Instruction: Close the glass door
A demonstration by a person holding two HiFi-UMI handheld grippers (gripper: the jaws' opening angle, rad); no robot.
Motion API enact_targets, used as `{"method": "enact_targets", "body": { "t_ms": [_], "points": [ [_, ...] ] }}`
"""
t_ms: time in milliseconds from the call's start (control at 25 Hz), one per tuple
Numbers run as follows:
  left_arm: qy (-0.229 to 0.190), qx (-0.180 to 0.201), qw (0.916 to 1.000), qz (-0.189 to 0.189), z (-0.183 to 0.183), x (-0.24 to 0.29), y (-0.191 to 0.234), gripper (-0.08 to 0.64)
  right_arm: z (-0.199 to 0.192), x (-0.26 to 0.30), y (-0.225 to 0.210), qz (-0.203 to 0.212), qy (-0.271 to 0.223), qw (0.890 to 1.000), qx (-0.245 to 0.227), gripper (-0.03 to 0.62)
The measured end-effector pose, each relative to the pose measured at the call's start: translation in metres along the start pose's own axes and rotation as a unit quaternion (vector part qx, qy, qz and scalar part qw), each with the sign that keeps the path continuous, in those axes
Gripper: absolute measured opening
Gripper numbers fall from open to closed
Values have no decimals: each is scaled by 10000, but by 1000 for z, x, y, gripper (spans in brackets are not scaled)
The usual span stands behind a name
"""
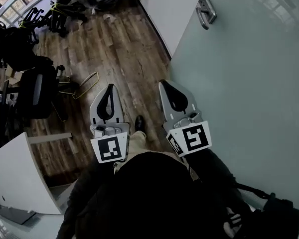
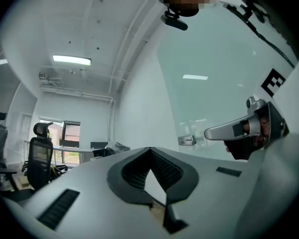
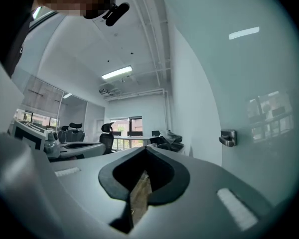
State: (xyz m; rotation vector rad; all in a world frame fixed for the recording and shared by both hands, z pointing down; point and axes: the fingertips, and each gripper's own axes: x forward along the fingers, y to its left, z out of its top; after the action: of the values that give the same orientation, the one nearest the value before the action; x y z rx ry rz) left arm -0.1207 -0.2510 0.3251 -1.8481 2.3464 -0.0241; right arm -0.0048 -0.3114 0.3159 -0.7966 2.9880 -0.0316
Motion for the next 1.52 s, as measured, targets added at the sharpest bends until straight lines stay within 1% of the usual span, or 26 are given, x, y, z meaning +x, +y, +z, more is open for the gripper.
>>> {"method": "enact_targets", "body": {
  "t_ms": [120,200,360,560,720,840,960,1000,1080,1120,1200,1360,1440,1520],
  "points": [
    [15,-10,9992,-394,0,60,12,-3,17,50,-26,-251,-1,9996,-103,2],
    [9,-76,9982,-589,-3,97,14,-3,28,74,-48,-449,-44,9988,-206,2],
    [126,-147,9946,-1019,-20,158,3,-3,42,97,-101,-980,-148,9944,-373,2],
    [100,-175,9879,-1540,-27,225,-27,-3,58,108,-158,-1507,-287,9868,-524,2],
    [59,-79,9819,-1892,-31,285,-54,-3,72,121,-206,-1802,-442,9800,-724,2],
    [55,24,9774,-2111,-29,336,-74,-4,88,131,-253,-2033,-537,9744,-800,2],
    [-35,157,9727,-2315,-19,380,-95,-5,95,141,-295,-2209,-459,9698,-929,2],
    [-87,191,9717,-2353,-15,392,-99,-4,93,145,-304,-2190,-368,9702,-964,4],
    [-160,139,9710,-2380,-9,414,-104,-3,82,157,-317,-2034,-141,9746,-929,86],
    [-168,80,9705,-2404,-8,422,-106,-3,74,161,-321,-1985,-38,9762,-873,98],
    [-168,78,9675,-2522,-9,431,-113,-5,57,166,-326,-2010,188,9757,-855,98],
    [-102,120,9614,-2748,-18,454,-130,-4,14,175,-340,-2236,814,9652,-1086,98],
    [-73,112,9584,-2851,-21,468,-135,-3,-6,181,-349,-2370,1100,9601,-1001,98],
    [-60,94,9550,-2963,-22,476,-139,-4,-14,185,-356,-2519,1210,9563,-857,98]
  ]
}}
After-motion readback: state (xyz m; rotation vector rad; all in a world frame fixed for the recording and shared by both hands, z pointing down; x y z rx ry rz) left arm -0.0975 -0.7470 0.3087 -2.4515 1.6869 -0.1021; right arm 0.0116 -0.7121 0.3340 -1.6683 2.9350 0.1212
